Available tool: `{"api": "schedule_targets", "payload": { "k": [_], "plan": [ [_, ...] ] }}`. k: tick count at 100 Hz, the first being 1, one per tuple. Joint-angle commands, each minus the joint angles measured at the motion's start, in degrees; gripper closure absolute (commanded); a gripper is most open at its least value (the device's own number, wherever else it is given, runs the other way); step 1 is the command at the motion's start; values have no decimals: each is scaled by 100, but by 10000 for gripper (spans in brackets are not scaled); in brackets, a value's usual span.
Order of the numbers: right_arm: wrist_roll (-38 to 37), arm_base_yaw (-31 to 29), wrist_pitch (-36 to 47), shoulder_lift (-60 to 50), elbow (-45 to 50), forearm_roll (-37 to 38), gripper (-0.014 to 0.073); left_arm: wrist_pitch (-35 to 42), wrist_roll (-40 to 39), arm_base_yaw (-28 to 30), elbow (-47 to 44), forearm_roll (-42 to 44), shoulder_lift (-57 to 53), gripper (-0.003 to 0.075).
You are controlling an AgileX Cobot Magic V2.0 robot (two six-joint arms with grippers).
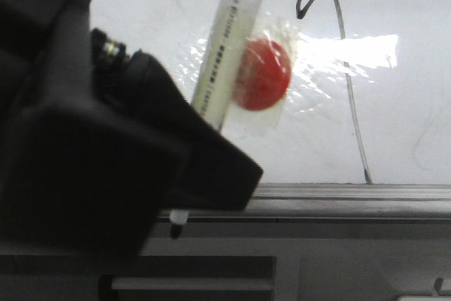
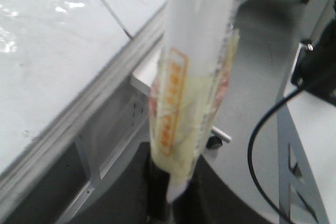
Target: Write number 9 on whiteboard
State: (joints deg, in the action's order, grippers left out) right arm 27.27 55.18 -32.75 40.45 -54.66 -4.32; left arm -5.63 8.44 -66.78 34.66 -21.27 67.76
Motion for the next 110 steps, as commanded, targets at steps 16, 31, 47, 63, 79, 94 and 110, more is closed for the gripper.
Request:
{"api": "schedule_targets", "payload": {
  "k": [16, 31, 47, 63, 79, 94, 110],
  "plan": [
    [-643, -41, 261, -151, -173, 568, 652, 1088, -214, 1020, 192, -1052, 314, 741],
    [-1509, -41, -241, -151, -173, 1452, 652, 1065, -203, 1281, 463, -1052, 516, 741],
    [-2252, -41, -664, -151, -173, 2111, 652, 1082, -144, 1281, 906, -981, 754, 741],
    [-2341, -41, -692, -151, -173, 2247, 652, 1063, 144, 1307, 1279, -981, 1158, 741],
    [-2341, -41, -681, -151, -173, 2256, 652, 1024, 144, 1390, 1524, -1049, 1585, 741],
    [-2346, -41, -681, -151, -173, 2256, 652, 1008, 132, 1673, 1644, -1159, 1655, 741],
    [-2346, -41, -681, -151, -173, 2280, 652, 484, 132, 1984, 1686, -1097, 1581, 741]
  ]
}}
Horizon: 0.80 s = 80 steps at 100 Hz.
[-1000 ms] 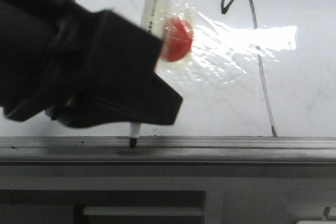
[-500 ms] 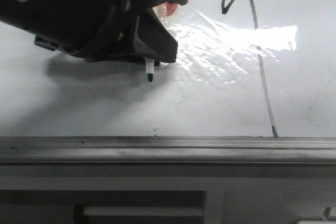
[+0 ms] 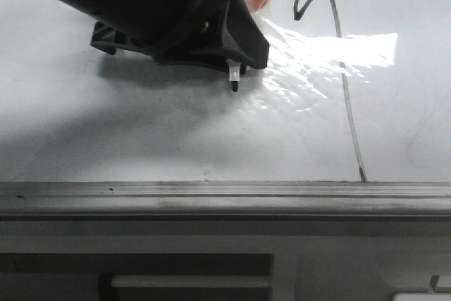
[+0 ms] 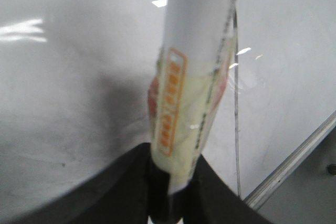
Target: Write number 9 on whiteboard
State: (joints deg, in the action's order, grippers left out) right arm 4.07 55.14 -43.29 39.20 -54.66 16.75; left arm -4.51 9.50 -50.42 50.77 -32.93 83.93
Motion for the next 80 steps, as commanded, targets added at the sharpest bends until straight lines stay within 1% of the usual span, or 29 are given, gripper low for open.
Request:
{"api": "schedule_targets", "payload": {
  "k": [1, 34, 43, 57, 80],
  "plan": [
    [-25, -37, 373, -26, -173, 173, 652, 348, 27, 368, 75, 86, -47, 741],
    [-129, -37, 409, -26, -173, 211, 652, 383, 27, 468, 75, 622, -126, 741],
    [-269, -37, 409, -26, -173, 310, 652, 349, 14, 686, 75, 584, -126, 741],
    [-269, -37, 417, -26, -173, 437, 652, 124, -14, 1005, 75, 432, -126, 741],
    [-269, -37, 441, -26, -173, 488, 652, 176, -14, 965, 75, 432, -126, 741]
  ]
}}
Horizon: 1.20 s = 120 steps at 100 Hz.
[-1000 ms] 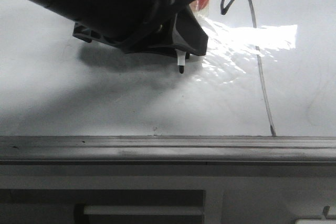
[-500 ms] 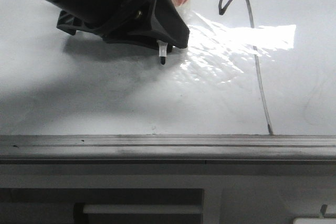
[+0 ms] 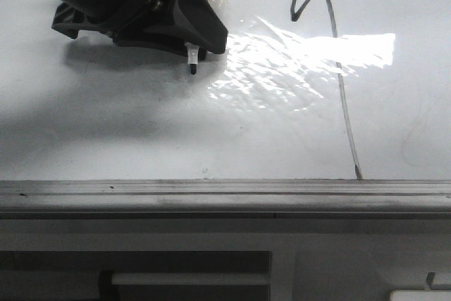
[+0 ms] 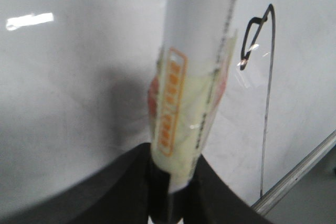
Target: Write number 9 on whiteboard
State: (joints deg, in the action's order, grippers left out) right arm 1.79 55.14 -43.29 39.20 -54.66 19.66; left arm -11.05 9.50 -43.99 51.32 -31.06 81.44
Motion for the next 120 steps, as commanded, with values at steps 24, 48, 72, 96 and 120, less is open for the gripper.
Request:
{"api": "schedule_targets", "payload": {
  "k": [24, 48, 72, 96, 120],
  "plan": [
    [-45, -37, 496, -26, -173, 220, 652, 925, -14, 333, 20, 231, 123, 718],
    [-45, -37, 496, -26, -173, 220, 652, 925, -14, 333, 20, 205, 123, 447],
    [-58, -37, 578, -26, -173, 220, 652, 1033, -14, 333, 20, 124, 123, 409],
    [-58, -37, 604, -26, -173, 246, 652, 915, -14, 322, 29, -86, -275, 90],
    [-179, -37, 399, -415, 23, 328, 651, 114, 176, 322, -5, 297, -1781, 161]
  ]
}}
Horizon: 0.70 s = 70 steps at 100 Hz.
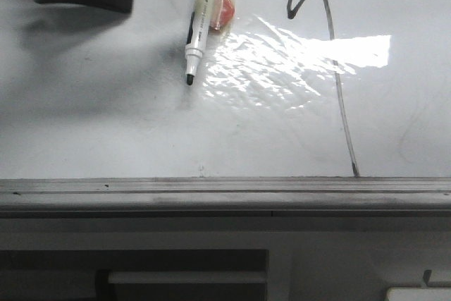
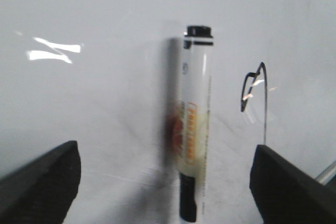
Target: Write number 9 on whiteboard
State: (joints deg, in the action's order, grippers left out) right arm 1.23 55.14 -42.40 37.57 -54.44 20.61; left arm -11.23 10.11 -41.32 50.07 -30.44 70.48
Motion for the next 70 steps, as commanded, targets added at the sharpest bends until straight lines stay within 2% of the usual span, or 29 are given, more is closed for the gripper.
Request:
{"api": "schedule_targets", "payload": {
  "k": [1, 4, 12, 23, 33, 51, 70],
  "plan": [
    [-158, -37, 327, -286, 57, 247, 651, 105, 138, 55, 106, 253, -743, 174],
    [-249, -37, 368, -478, 190, 310, 651, 2, 130, 55, 74, 351, -982, 196],
    [-536, -37, 423, -968, 652, 665, 651, -279, 130, 55, -80, 646, -1687, 315],
    [-1177, -37, 389, -1862, 1497, 1051, 651, -658, 130, 55, -428, 996, -2642, 538],
    [-1292, -37, 374, -2557, 2096, 1040, 652, -778, 130, 55, -816, 1077, -3388, 745],
    [-1292, -37, 508, -3299, 2688, 999, 656, -778, 130, 55, -1385, 1076, -4212, 741],
    [-1292, -37, 254, -3366, 2738, 999, 656, -763, 130, 55, -1626, 1076, -4342, 741]
  ]
}}
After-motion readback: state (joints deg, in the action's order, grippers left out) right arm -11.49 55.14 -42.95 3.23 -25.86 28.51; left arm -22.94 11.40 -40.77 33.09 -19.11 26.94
